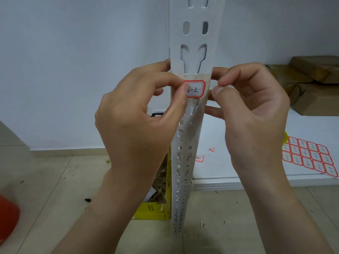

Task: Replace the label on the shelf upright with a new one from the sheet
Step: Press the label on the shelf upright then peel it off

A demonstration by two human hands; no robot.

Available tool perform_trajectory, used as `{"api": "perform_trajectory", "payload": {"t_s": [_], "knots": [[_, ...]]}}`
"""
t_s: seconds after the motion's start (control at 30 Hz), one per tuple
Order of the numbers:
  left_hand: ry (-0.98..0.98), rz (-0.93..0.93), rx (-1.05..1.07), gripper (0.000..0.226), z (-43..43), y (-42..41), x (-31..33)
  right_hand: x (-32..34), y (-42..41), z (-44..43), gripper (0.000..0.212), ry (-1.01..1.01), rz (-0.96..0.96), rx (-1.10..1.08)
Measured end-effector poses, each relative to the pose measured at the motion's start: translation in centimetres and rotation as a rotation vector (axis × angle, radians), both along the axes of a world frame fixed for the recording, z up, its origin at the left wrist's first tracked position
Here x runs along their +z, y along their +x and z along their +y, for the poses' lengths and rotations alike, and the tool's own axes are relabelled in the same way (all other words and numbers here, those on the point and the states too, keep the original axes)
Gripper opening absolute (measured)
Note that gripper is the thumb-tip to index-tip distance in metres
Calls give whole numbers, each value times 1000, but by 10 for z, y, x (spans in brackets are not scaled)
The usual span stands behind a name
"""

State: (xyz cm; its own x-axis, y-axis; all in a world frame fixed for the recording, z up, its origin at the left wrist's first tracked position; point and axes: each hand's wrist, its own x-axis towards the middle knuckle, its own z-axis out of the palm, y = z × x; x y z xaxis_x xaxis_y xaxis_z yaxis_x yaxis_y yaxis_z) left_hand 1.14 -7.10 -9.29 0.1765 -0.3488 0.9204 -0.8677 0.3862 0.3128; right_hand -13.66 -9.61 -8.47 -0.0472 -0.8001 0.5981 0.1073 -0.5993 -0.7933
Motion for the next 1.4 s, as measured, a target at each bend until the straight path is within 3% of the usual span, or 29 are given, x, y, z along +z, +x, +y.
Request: {"api": "perform_trajectory", "payload": {"t_s": [0.63,1.13,1.4], "knots": [[-87,35,-32,13,-1,-3,-13,0,0,0,20,-8,14,-5],[46,32,-47,13,4,-6,-5,1,1,2,21,9,15,-19],[-68,20,-27,12,-1,-4,-13,1,1,2,21,-6,10,-3]]}}
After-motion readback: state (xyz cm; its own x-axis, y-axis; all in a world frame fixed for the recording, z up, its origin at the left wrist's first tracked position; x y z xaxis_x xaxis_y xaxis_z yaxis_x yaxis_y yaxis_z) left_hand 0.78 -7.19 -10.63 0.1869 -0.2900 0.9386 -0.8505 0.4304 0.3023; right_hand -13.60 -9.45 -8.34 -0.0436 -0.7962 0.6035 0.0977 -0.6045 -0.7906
